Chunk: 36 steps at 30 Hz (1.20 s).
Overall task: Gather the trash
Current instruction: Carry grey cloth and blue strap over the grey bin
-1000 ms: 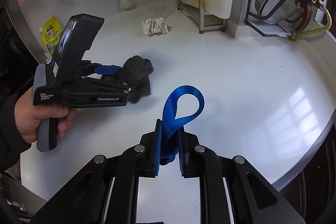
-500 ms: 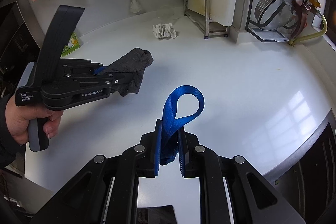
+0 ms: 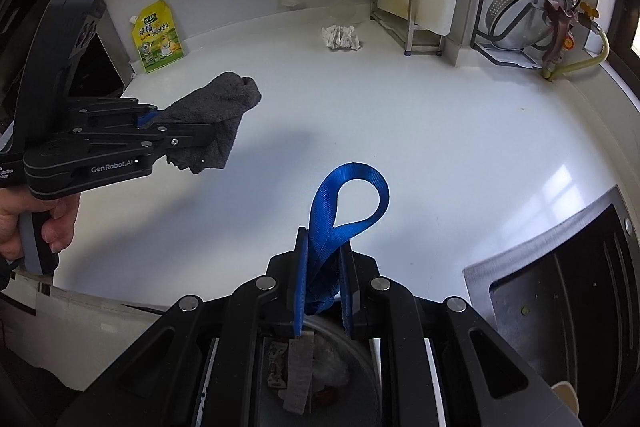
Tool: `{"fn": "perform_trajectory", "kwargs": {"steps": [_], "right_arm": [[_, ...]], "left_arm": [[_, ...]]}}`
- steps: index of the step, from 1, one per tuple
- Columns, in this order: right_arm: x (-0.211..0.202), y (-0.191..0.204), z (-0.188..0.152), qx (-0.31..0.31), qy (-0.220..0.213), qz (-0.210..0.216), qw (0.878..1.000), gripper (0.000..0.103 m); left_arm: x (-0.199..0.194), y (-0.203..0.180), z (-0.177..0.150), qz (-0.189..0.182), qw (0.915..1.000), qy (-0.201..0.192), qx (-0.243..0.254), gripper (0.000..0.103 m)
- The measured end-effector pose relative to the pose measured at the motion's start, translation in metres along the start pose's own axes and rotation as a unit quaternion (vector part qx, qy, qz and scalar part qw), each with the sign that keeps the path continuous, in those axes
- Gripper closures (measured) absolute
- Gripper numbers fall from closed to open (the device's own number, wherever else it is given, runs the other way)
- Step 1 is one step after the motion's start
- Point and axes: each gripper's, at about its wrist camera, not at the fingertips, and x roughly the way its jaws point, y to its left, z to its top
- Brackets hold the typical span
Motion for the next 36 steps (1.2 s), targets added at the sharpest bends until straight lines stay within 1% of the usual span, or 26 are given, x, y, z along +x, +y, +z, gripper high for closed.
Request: {"fn": "perform_trajectory", "kwargs": {"steps": [4,10,15,19,25,28,30,36], "right_arm": [[-0.013,0.005,-0.019,0.0,0.005,-0.006,1.0,0.09],[-0.027,0.007,-0.047,0.002,0.014,-0.006,1.0,0.09],[-0.037,0.01,-0.069,0.001,0.02,-0.01,1.0,0.09],[-0.042,0.011,-0.086,0.004,0.028,-0.01,1.0,0.09],[-0.043,0.008,-0.108,0.023,0.044,-0.006,0.999,0.089],[-0.042,0.01,-0.116,0.024,0.053,-0.005,0.998,0.089],[-0.04,0.012,-0.122,0.022,0.059,-0.005,0.998,0.089],[-0.032,0.021,-0.134,0.016,0.076,-0.003,0.997,0.089]], "left_arm": [[-0.015,-0.009,-0.022,-0.004,1.0,0.007,0.0,0.084],[-0.027,-0.024,-0.046,-0.015,0.9997,0.019,0.005,0.084],[-0.033,-0.044,-0.063,-0.029,0.9985,0.033,0.033,0.084],[-0.03,-0.061,-0.078,-0.049,0.9956,0.055,0.057,0.084],[-0.023,-0.08,-0.097,-0.065,0.9911,0.081,0.084,0.084],[-0.017,-0.09,-0.106,-0.077,0.9865,0.099,0.106,0.084],[-0.013,-0.096,-0.113,-0.077,0.9836,0.108,0.122,0.084],[-0.003,-0.098,-0.128,-0.083,0.9801,0.13,0.124,0.084]]}}
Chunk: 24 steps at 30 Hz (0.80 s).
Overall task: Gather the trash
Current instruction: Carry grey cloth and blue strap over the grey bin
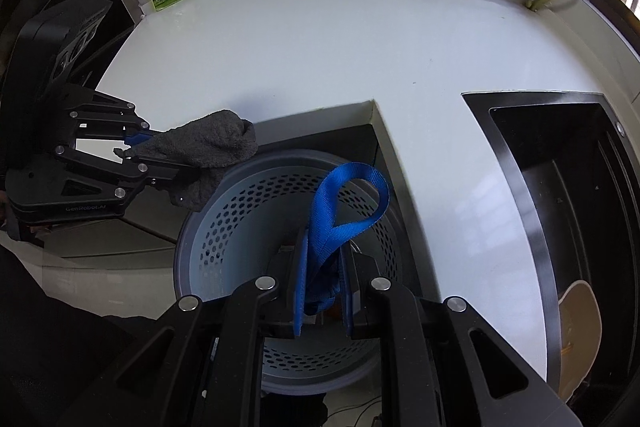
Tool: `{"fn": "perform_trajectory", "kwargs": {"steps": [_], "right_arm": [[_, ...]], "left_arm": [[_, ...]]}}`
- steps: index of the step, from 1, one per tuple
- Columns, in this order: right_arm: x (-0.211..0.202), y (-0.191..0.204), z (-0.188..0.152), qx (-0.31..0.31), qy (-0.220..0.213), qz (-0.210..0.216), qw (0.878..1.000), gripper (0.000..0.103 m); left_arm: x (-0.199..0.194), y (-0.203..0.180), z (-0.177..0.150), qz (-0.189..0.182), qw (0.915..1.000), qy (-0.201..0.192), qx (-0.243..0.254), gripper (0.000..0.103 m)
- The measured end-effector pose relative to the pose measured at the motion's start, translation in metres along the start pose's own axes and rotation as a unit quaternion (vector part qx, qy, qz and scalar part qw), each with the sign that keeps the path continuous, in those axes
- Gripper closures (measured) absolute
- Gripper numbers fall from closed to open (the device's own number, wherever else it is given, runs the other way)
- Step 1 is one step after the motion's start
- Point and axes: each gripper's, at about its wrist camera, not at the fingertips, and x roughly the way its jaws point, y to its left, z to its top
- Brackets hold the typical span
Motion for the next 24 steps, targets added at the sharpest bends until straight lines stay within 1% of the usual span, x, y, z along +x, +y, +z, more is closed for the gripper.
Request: {"fn": "perform_trajectory", "kwargs": {"steps": [4,12,24], "right_arm": [[0.006,0.003,-0.006,-0.004,0.011,-0.002,1.0,0.089],[0.023,0.002,-0.018,-0.01,0.038,-0.004,0.999,0.089],[0.032,0.004,-0.02,-0.02,0.046,0.001,0.999,0.089]], "left_arm": [[0.009,-0.002,-0.005,0.005,0.9998,0.014,0.01,0.084],[0.022,-0.006,-0.009,-0.004,0.9994,0.033,0.01,0.084],[0.032,-0.01,-0.005,-0.006,0.999,0.041,0.015,0.084]]}}
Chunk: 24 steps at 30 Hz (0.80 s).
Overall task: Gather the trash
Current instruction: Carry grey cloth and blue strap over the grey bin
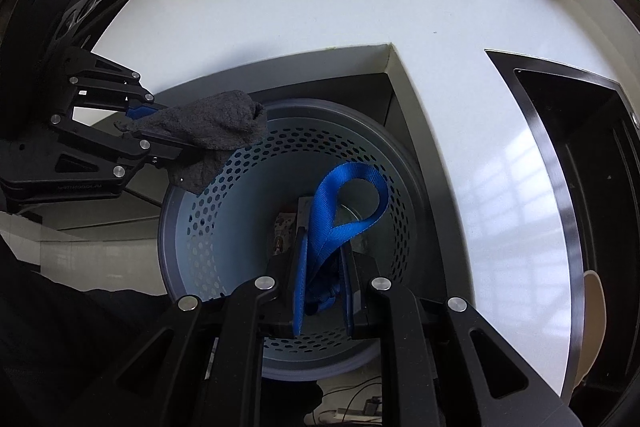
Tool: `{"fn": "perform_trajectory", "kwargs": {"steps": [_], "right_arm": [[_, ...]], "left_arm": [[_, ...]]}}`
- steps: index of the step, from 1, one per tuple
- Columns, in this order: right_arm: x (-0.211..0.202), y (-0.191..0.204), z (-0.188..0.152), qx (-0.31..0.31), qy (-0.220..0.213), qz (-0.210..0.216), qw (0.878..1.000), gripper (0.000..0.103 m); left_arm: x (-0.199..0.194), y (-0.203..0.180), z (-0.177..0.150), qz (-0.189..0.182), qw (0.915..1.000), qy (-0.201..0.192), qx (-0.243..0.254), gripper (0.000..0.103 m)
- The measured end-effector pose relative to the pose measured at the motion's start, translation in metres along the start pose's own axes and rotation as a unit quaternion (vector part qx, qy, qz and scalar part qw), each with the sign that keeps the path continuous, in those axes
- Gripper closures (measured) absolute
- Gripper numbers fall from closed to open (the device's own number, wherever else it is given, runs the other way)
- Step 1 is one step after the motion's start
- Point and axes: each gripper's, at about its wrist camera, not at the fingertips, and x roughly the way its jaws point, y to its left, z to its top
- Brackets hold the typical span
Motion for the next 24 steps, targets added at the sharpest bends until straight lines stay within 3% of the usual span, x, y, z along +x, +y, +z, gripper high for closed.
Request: {"fn": "perform_trajectory", "kwargs": {"steps": [24], "right_arm": [[0.0104,-0.0008,-0.0094,-0.003,0.017,0.006,1.0,0.088]], "left_arm": [[0.0099,-0.008,0.0055,-0.012,0.9998,0.009,0.012,0.084]]}}
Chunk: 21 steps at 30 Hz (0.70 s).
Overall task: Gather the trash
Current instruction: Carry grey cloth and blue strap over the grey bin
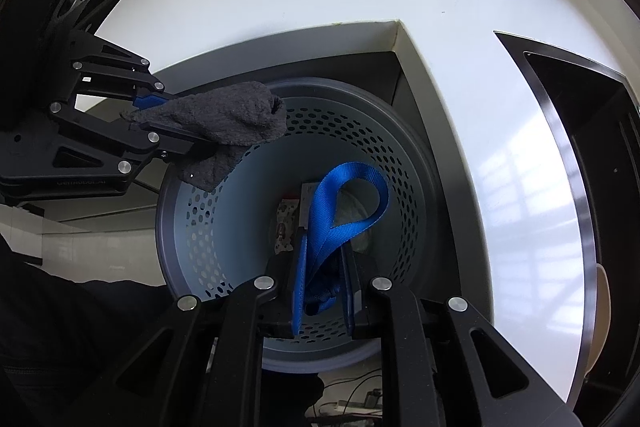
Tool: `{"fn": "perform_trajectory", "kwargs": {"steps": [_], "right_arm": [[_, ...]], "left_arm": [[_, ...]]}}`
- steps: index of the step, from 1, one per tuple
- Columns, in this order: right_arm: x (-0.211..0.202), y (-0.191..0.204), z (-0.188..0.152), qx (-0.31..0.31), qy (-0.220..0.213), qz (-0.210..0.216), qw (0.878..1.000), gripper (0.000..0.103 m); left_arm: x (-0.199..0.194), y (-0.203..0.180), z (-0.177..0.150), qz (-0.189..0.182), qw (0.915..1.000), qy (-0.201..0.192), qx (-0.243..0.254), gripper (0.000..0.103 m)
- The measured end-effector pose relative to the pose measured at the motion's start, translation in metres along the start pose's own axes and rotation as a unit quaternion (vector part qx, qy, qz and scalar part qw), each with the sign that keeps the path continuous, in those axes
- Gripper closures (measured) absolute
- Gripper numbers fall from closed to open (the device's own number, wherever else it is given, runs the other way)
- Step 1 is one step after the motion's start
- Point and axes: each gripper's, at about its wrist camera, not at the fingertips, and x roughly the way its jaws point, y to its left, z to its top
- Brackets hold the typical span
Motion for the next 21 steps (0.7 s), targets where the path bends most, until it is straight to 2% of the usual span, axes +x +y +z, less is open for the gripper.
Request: {"fn": "perform_trajectory", "kwargs": {"steps": [21], "right_arm": [[0.0,-0.0032,0.0011,0.002,0.002,0.0,1.0,0.088]], "left_arm": [[0.0063,-0.0015,0.0055,-0.005,1.0,0.002,0.002,0.083]]}}
